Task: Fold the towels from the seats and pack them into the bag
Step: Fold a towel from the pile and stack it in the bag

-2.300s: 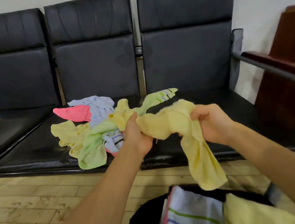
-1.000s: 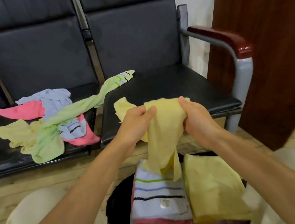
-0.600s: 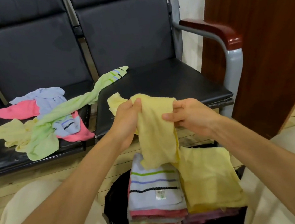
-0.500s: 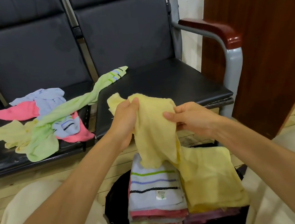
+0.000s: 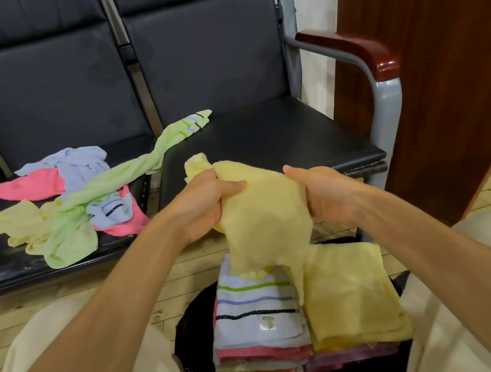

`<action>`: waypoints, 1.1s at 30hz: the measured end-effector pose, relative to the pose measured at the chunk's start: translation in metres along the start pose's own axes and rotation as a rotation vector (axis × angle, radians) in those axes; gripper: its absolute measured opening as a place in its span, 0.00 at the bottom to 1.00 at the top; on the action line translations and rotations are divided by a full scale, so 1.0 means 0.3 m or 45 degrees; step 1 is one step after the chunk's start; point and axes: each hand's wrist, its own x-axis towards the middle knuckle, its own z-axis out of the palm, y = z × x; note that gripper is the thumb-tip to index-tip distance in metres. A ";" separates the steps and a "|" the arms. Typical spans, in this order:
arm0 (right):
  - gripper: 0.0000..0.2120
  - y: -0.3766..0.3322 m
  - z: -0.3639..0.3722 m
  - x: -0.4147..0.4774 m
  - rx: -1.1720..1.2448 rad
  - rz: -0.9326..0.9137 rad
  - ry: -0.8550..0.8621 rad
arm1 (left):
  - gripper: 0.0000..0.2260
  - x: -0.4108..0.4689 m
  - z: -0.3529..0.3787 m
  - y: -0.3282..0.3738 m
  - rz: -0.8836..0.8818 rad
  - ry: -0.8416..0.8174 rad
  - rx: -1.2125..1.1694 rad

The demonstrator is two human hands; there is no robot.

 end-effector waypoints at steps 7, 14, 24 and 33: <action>0.10 -0.022 -0.065 -0.010 -0.138 -0.209 -0.008 | 0.07 -0.007 -0.079 0.000 -0.034 -0.015 0.595; 0.12 -0.022 -0.056 -0.032 -0.572 -0.418 -0.064 | 0.16 0.032 -0.086 -0.039 0.165 0.282 1.388; 0.14 -0.083 -0.073 -0.051 0.164 -0.714 0.122 | 0.08 0.012 -0.088 -0.011 0.135 0.140 0.273; 0.14 -0.052 -0.077 0.003 0.343 -0.589 0.557 | 0.06 -0.016 -0.053 0.008 0.093 0.222 0.098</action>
